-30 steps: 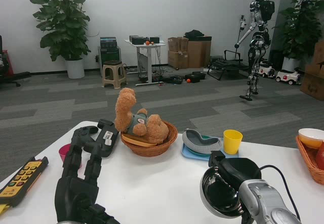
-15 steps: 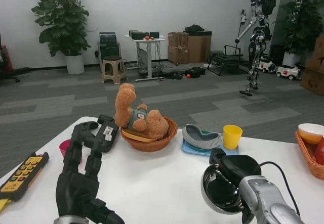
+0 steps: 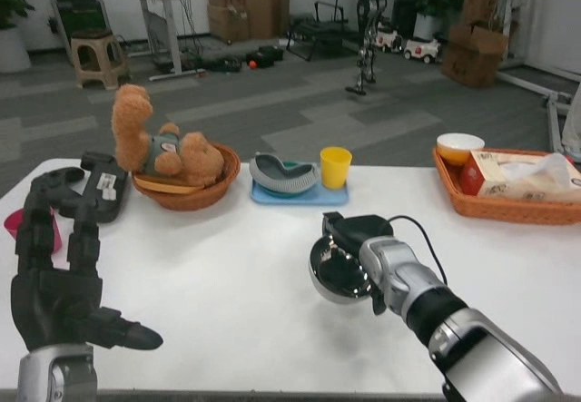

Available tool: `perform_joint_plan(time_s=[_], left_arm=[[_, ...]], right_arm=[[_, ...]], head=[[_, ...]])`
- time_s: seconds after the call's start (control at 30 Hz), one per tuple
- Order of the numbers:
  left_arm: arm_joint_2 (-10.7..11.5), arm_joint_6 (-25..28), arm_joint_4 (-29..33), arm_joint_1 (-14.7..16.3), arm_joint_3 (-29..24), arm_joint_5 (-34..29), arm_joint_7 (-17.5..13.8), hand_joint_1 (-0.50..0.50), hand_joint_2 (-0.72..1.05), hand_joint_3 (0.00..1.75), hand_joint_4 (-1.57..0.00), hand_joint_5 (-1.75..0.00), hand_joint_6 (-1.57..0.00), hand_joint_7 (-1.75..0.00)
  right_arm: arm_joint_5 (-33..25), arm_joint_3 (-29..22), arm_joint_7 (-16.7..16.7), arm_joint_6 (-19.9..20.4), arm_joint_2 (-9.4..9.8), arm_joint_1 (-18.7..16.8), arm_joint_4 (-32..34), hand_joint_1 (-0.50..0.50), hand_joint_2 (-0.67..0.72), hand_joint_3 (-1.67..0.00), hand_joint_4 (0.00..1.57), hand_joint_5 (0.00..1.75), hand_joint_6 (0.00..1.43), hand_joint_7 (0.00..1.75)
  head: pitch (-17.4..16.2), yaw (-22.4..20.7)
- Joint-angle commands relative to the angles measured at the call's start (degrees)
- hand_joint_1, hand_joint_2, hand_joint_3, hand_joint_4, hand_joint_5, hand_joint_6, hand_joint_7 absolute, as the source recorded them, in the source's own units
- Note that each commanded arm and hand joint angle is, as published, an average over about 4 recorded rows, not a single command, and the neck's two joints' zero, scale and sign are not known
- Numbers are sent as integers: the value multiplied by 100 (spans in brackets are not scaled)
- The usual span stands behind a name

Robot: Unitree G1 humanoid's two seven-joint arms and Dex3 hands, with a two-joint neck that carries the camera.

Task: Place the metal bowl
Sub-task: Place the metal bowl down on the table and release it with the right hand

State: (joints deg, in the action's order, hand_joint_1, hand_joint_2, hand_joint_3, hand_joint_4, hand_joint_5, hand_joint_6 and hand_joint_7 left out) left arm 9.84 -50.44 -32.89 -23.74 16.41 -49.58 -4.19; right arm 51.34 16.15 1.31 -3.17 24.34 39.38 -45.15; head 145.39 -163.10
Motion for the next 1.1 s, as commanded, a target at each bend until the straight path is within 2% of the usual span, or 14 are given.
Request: perform_joint_plan(time_s=[0.03,0.27,0.43,0.6,0.83,1.1], left_arm=[[53,-62,7,-21,16,1,-3,-50,-72,0,-4,0,0,0],[35,-62,-33,-144,157,1,-3,-50,-72,0,-3,0,0,0],[0,-62,-40,-142,172,1,-3,-50,-72,0,-4,0,0,0],[-44,-62,-103,-142,234,1,-3,-50,-72,0,-2,0,0,0],[-35,-62,-163,-201,317,-8,-3,-50,-72,0,-2,0,0,0],[-26,-62,-174,-219,346,-17,-3,-50,-72,0,-2,0,0,0]], right_arm=[[-14,-148,-246,203,-79,198,-332,8,-35,-143,117,97,106,105],[-19,-38,-747,396,-202,470,-1062,8,-35,-143,118,97,98,105],[-10,437,-984,394,-221,615,-1429,8,-35,-143,117,97,93,112],[-10,874,-1221,365,-281,694,-1877,9,-35,-143,116,104,81,115],[-21,1250,-1283,205,-329,696,-2086,12,-35,-143,110,107,69,119],[-111,1307,-1300,124,-338,698,-2310,12,-35,-143,108,107,56,127]], head=[[-123,77],[-284,84],[-283,64],[-299,74],[-302,125],[-307,112]])
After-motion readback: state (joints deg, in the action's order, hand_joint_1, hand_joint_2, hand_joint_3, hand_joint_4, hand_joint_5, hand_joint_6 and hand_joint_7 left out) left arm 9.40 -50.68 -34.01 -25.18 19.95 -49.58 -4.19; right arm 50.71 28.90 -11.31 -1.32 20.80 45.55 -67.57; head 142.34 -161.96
